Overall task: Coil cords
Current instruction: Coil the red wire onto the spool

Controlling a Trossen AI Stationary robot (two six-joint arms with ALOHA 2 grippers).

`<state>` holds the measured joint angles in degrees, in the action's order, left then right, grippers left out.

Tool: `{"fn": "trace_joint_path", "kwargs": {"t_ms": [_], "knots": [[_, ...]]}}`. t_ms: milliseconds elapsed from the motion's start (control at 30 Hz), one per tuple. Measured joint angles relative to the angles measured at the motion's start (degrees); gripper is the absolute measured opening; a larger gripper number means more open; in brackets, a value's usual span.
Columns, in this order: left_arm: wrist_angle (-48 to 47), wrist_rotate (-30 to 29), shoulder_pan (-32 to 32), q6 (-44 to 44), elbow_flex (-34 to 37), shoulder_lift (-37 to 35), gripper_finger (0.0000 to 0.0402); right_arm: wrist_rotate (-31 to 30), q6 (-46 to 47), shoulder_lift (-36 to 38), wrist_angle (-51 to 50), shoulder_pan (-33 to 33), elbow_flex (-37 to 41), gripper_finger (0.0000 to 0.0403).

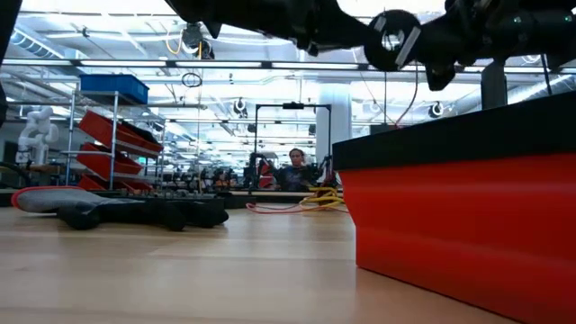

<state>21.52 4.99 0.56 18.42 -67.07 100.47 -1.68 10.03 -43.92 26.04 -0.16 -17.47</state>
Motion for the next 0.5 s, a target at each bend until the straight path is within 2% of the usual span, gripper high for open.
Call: {"fn": "trace_joint_path", "kwargs": {"t_ms": [200, 500], "knots": [[4.19, 1.65, -0.08, -0.11, 0.0, 0.0, 0.0, -1.34, -0.95, 0.0, 2.99, 0.45, 0.0, 0.0075], [5.21, 4.67, -0.72, -1.53, 0.0, -0.04, 0.0, -3.12, -2.02, -0.33, 3.42, 0.45, -0.02, 0.0075]]}}
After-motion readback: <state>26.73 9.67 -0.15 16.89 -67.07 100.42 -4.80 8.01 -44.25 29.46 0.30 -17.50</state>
